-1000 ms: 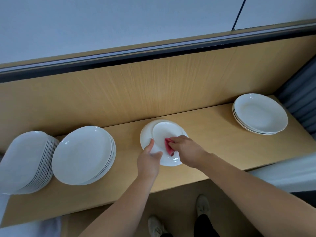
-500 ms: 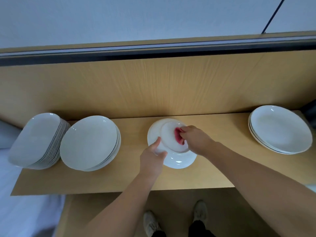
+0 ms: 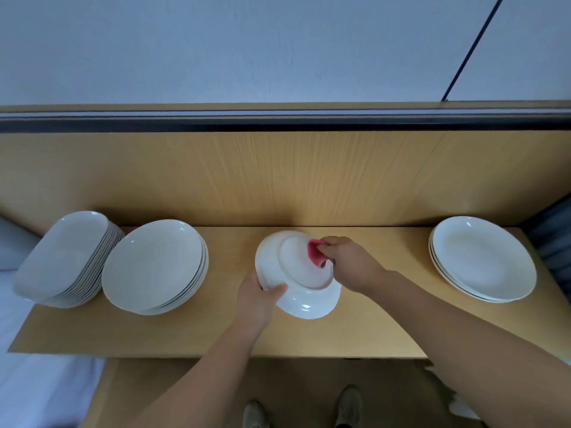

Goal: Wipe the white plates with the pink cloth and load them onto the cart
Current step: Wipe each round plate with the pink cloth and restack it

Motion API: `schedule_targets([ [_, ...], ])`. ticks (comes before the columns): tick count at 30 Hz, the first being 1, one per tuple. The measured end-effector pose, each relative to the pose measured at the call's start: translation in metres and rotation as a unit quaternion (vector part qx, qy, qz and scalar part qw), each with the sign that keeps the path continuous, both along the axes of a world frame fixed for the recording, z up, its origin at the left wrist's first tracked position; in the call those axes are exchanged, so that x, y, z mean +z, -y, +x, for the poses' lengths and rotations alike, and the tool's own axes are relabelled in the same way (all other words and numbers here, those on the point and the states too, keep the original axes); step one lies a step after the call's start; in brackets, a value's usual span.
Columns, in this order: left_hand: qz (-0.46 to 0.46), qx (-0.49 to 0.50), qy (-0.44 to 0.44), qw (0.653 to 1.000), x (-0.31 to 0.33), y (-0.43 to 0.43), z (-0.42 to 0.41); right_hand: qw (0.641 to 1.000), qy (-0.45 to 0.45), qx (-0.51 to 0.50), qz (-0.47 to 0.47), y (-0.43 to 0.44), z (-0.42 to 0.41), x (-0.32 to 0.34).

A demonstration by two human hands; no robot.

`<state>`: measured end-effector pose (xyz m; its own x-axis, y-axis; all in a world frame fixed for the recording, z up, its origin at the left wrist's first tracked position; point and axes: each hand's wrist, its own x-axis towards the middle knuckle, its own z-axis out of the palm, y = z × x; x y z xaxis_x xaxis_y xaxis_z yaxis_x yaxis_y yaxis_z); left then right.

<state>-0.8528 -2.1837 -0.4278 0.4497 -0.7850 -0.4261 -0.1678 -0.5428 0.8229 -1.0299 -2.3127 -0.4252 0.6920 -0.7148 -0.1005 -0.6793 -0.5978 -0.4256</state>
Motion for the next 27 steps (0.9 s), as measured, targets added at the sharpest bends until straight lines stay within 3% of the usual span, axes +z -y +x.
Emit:
schedule_targets([
  [13,-0.071,0.035,-0.109,0.991,0.044,0.026,-0.045,0.993,0.117,0.012,-0.020,0.015,-0.037,0.039],
  [21,-0.068,-0.037,0.075,0.994,0.080,0.031,-0.046,0.985,0.167,-0.006,-0.033,0.028,-0.045,0.063],
  [27,-0.082,-0.099,0.273,0.953,0.097,0.006,-0.013,0.987,0.160,0.008,-0.016,0.024,-0.027,0.066],
])
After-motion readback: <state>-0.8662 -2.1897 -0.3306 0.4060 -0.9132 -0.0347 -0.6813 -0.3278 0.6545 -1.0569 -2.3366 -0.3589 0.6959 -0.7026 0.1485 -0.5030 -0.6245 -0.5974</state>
